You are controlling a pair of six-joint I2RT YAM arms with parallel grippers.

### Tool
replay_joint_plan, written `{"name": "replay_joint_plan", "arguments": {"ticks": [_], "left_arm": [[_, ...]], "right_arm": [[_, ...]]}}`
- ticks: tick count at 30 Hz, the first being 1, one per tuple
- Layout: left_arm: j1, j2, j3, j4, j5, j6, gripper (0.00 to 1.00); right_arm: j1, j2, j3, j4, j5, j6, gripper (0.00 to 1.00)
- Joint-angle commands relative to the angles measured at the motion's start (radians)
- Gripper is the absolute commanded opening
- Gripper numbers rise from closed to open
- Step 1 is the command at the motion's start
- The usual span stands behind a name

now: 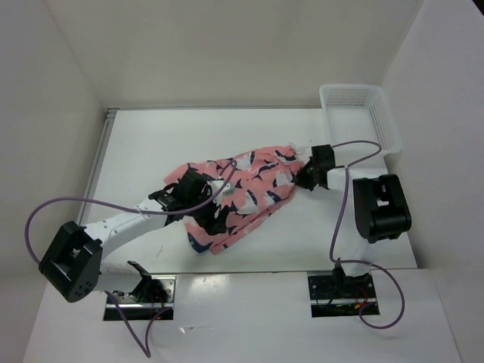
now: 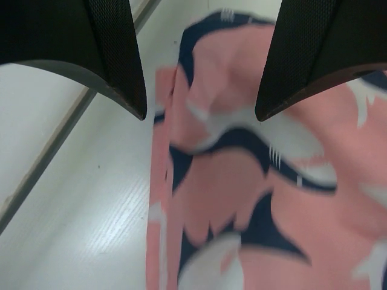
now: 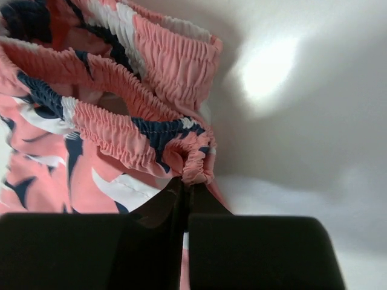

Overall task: Fold and stack the shorts
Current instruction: Fold the shorts

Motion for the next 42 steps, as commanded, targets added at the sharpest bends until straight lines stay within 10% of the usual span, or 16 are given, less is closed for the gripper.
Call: {"name": "replay_joint_plan", "arguments": {"ticks": [1, 5, 8, 11, 16, 22, 42], "left_arm": [[0.030, -0.034, 0.088, -0.044, -0.057, 0.004, 0.80], [0.096, -0.053, 0.151, -0.091, -0.083, 0.004, 0.80], [0.159, -0.063, 0.165, -0.091, -0.072, 0.004, 0.80], [0.212, -0.101, 0.174, -0.104, -0.072, 0.004, 0.80], [0.302, -0.153, 0.142, -0.082, -0.072, 0.004, 0.80], [0.357, -0.205, 0.142, -0.082, -0.063, 0.004, 0.80], [0.396, -0.225, 0.140, -0.096, -0.017, 0.004, 0.80]], "right_arm": [[0.238, -0.105, -0.072, -0.014, 0.051, 0.153, 0.00], [0.553, -0.147, -0.071, -0.045, 0.146, 0.414, 0.07], [0.673, -0.147, -0.016, -0.065, 0.173, 0.448, 0.75], [0.684, -0.208, 0.014, -0.180, 0.259, 0.393, 0.98], [0.629, -0.381, 0.009, -0.214, 0.298, 0.131, 1.00], [0.564, -0.129, 0.268, -0.280, 0.007, -0.248, 1.00], [0.597, 0.156, 0.285, -0.097, -0.153, -0.373, 0.94]]}}
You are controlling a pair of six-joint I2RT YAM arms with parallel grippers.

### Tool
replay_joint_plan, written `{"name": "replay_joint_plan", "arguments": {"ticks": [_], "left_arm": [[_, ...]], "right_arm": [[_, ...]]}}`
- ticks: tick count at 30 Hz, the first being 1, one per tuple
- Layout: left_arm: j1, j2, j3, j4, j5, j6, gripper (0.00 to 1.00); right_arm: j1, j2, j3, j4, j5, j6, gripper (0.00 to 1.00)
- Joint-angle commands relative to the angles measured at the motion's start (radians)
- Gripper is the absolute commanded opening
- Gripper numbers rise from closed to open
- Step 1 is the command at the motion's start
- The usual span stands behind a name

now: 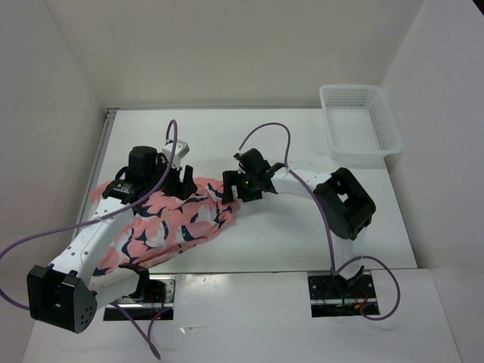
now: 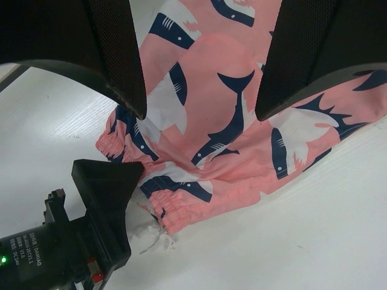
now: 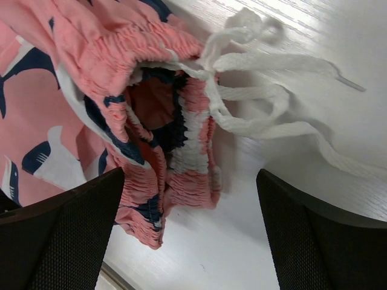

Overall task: Fold and stack the shorts
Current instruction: Fold the shorts

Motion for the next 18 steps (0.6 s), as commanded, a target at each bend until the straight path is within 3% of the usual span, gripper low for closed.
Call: {"name": "replay_joint_plan", "arguments": {"ticks": [1, 6, 12, 14, 15, 18], "left_arm": [[0.006, -0.009, -0.004, 0.018, 0.029, 0.004, 0.80], [0.006, -0.019, -0.013, 0.027, 0.038, 0.004, 0.80], [0.006, -0.019, -0.013, 0.036, 0.048, 0.004, 0.80], [0.006, -0.019, -0.013, 0.036, 0.048, 0.004, 0.80], [0.006, -0.019, -0.013, 0.036, 0.048, 0.004, 0.80], [0.006, -0.019, -0.022, 0.036, 0.048, 0.004, 0.80]], "right_arm": [[0.012, -0.017, -0.019, 0.093, -0.026, -0.013, 0.94], [0.012, -0.047, -0.020, 0.104, -0.049, -0.013, 1.00], [0.030, 0.075, 0.026, 0.084, -0.060, -0.031, 1.00], [0.039, 0.098, 0.026, 0.094, -0.060, -0.031, 0.89], [0.039, 0.098, 0.026, 0.107, -0.029, -0.018, 0.73], [0.039, 0.098, 0.000, 0.127, 0.018, 0.016, 0.49]]}}
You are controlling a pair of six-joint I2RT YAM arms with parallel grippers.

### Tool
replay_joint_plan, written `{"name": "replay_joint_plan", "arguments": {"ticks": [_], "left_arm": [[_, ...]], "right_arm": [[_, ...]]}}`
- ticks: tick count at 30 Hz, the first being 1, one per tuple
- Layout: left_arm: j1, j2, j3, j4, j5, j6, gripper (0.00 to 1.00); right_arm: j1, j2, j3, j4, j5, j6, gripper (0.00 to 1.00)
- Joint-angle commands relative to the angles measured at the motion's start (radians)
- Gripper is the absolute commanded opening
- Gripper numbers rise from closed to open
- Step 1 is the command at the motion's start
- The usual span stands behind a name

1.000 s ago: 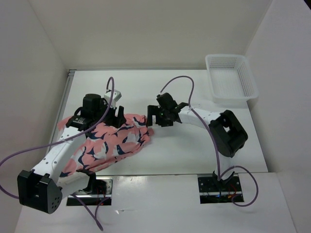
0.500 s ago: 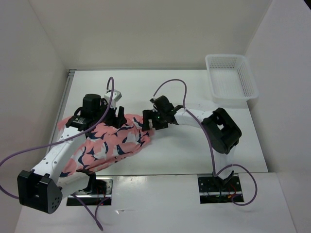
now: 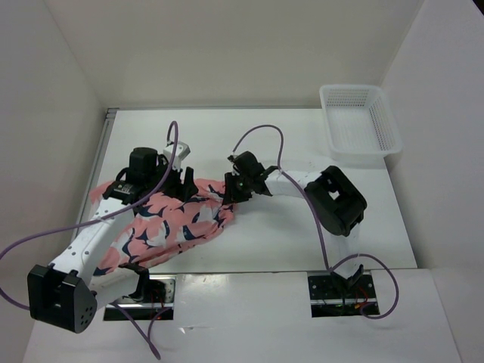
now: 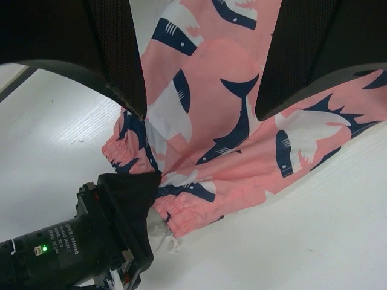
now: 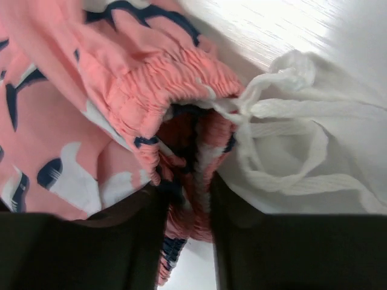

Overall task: Fold and stack the shorts
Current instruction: Fold the shorts

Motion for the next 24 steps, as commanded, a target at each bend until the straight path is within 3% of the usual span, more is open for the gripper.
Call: {"name": "replay_joint_plan", "arguments": {"ticks": [1, 4, 7, 16, 19, 24], "left_arm": [[0.006, -0.009, -0.009, 0.032, 0.023, 0.004, 0.80], [0.006, -0.009, -0.009, 0.032, 0.032, 0.004, 0.80], [0.006, 0.009, -0.009, 0.032, 0.043, 0.004, 0.80], [-0.003, 0.084, -0.018, 0.086, 0.100, 0.004, 0.80], [-0.017, 0.137, -0.018, 0.114, 0.100, 0.004, 0.80], [-0.039, 0.278, 0.002, 0.199, 0.066, 0.004, 0.80]], "right_arm": [[0.011, 0.016, -0.017, 0.021, 0.091, 0.031, 0.32], [0.011, -0.034, -0.037, -0.001, 0.174, 0.071, 0.06], [0.011, -0.126, -0.047, -0.075, 0.292, 0.120, 0.00], [-0.203, -0.595, -0.133, -0.325, 0.416, 0.205, 0.00], [-0.277, -0.655, -0.083, -0.414, 0.405, 0.162, 0.00], [-0.288, -0.674, -0.008, -0.514, 0.432, 0.119, 0.00]]}}
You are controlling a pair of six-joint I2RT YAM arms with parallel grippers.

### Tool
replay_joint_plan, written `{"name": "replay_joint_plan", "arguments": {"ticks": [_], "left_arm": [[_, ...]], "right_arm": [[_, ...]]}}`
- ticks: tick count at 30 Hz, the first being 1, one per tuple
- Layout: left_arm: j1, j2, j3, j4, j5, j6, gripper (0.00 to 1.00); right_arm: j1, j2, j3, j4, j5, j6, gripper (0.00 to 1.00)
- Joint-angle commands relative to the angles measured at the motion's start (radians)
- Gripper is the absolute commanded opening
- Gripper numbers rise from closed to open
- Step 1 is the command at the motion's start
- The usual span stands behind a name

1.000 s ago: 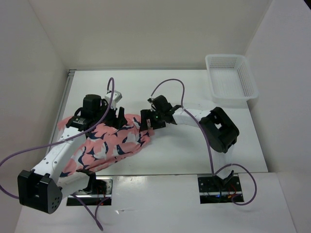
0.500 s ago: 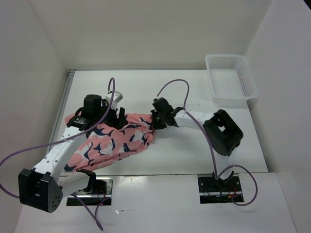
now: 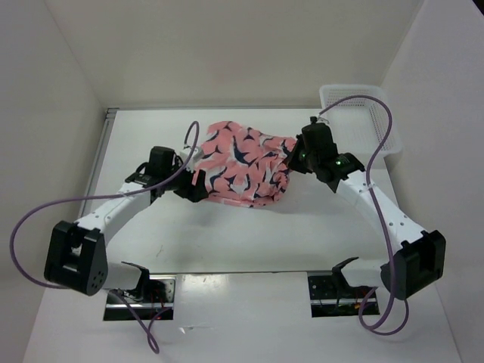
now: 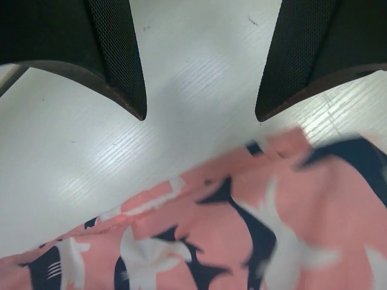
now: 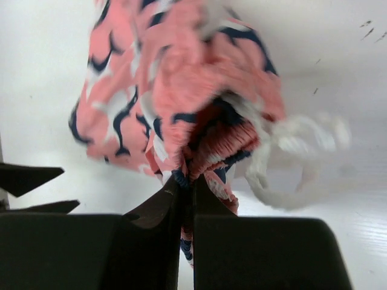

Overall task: Fold and stack the shorts
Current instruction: Fold the shorts

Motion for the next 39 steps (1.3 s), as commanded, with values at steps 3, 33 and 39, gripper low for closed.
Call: {"name": "replay_joint_plan", "arguments": {"ticks": [3, 33, 39], "left_arm": [[-0.018, 0.128, 0.051, 0.124, -0.021, 0.004, 0.80], [-0.125, 0.524, 0.122, 0.353, -0.081, 0.004, 0.75], [-0.285, 0.489, 0.004, 0.394, -0.099, 0.004, 0.74]], "right_arm": [[-0.035, 0.010, 0.040, -0.098, 0.024, -0.044, 0.00], [-0.144, 0.090, 0.162, -0.092, -0.083, -0.122, 0.00], [-0.162, 0.079, 0.152, -0.119, -0.092, -0.153, 0.00]]}}
